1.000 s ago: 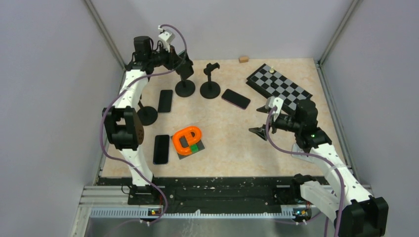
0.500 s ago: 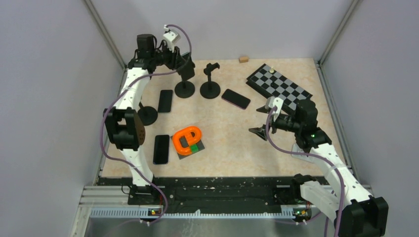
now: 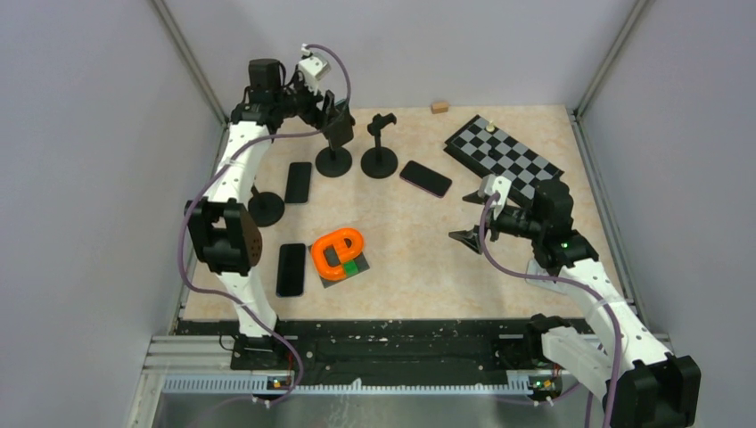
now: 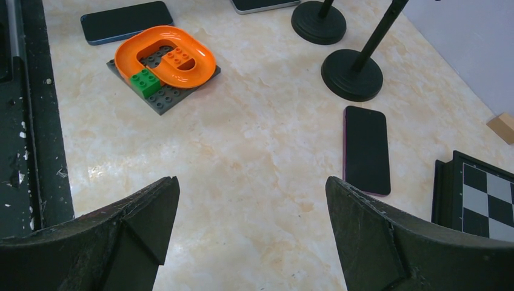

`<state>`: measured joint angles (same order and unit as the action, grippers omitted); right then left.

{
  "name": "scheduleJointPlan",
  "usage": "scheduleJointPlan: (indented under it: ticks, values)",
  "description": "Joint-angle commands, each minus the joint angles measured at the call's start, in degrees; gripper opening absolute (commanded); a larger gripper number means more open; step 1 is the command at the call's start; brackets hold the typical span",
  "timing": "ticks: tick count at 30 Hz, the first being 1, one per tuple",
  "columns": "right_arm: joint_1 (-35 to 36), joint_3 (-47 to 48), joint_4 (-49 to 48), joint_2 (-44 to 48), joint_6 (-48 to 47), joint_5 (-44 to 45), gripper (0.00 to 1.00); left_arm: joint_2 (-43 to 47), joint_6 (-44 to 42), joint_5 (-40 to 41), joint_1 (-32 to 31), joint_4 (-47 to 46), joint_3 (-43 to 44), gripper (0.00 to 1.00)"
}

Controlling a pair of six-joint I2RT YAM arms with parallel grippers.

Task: Place the phone on the phone stand
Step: Place the phone stand with the phone at the center of the board, then pick up the phone stand at the center of the board.

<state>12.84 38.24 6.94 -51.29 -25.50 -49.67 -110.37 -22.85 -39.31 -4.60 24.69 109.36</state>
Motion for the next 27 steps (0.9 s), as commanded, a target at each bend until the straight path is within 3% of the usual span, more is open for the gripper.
scheduleJointPlan:
  ticks: [1,5,20,27]
  values:
    - [-0.64,-0.01,-0.8,0.89,-0.75,-0.96,0.93,7.61,-1.25,-0.63,0.12,-0.42,-2.07,0.83]
    - [-0.64,0.0,-1.42,0.76,0.15,0.46,0.95,11.73,0.71,-1.62,0.12,-1.8,-5.94,0.98]
    - [-0.65,-0.79,-6.44,2.08,5.13,7.01,0.97,30.93,15.47,3.82,0.29,-5.7,-25.01,0.99]
    - [-0.67,2.28,-2.03,0.64,5.98,6.75,0.98,41.17,19.08,0.06,0.25,-5.79,-36.72,0.99]
